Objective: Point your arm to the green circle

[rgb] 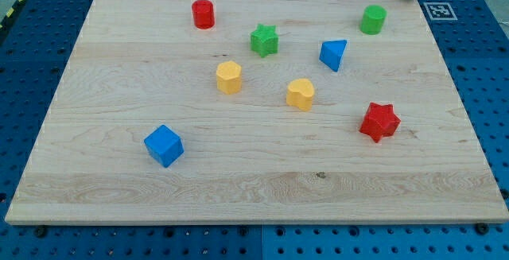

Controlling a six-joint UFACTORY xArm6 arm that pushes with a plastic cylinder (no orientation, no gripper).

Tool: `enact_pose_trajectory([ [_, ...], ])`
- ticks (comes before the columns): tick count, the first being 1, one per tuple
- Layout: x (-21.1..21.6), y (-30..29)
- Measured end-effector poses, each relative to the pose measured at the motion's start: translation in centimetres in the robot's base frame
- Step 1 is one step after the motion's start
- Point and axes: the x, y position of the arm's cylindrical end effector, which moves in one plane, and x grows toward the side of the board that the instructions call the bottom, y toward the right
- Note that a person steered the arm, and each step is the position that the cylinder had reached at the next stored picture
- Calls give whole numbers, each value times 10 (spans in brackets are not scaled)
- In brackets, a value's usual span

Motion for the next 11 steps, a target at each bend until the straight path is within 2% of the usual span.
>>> enact_pose_trajectory([
  [6,11,-23],
  [9,49,-38],
  [11,102,-63],
])
